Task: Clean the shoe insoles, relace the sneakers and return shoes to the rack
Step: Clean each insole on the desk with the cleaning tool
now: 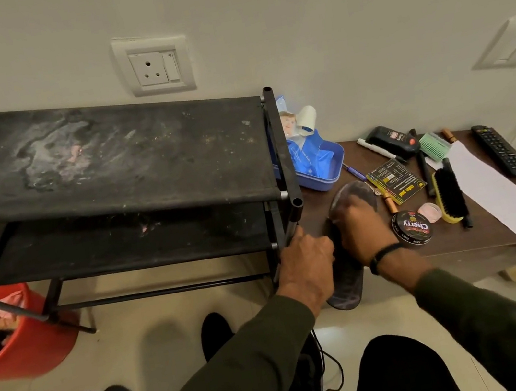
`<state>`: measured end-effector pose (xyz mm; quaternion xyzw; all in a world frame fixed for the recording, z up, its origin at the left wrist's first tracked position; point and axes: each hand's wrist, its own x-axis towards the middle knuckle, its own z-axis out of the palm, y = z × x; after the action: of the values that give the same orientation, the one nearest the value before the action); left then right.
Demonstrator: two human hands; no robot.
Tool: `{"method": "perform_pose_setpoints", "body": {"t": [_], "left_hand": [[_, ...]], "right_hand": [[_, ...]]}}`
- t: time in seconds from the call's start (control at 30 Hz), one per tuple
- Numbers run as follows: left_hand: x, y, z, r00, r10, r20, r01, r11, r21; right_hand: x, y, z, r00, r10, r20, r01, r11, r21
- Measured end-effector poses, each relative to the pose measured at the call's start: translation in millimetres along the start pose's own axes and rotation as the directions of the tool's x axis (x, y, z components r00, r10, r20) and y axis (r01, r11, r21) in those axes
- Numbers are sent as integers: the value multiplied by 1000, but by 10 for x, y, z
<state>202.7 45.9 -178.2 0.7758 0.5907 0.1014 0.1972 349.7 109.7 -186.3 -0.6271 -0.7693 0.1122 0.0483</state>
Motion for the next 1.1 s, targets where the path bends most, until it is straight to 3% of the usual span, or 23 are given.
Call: {"method": "perform_pose_setpoints", "body": {"t": [0.1,0.27,0.37,0.43,0.5,0.57,0.67,0.73,0.93,1.0,1.1], "left_hand": [[-15,41,-55,1000,-5,19,4,999,33],[-35,135,-144,995,-9,102,2,998,67],[-1,210,-180,989,27,148,-45,992,119],[33,247,-217,984,29,176,-50,992,114],[68,262,-256,982,17,187,-35,995,95],[106,255,-295,986,4,166,-18,997,81],[157,241,-320,987,-9,162,1,999,53],[167,255,-317,985,-5,171,-6,998,64],[193,305,-324,980,-21,199,0,995,103],[201,317,-313,983,-20,185,-3,993,122],[212,313,-279,987,-15,160,-7,991,135]], "right_hand": [[-263,-42,17,997,-82,-4,82,996,-34],[-12,27,15,999,13,-41,-10,998,57],[267,88,-36,974,167,-151,-135,970,204],[427,133,-127,916,343,-206,-247,889,385],[492,129,-183,873,429,-232,-289,838,462],[439,68,-150,901,390,-191,-260,836,483],[284,40,-42,978,169,-122,-111,918,381],[316,119,-55,988,99,-122,-53,942,332],[514,160,-104,871,413,-268,-237,829,507],[328,39,-22,900,358,-248,-188,833,520],[39,21,79,955,164,-247,-23,872,489]]}}
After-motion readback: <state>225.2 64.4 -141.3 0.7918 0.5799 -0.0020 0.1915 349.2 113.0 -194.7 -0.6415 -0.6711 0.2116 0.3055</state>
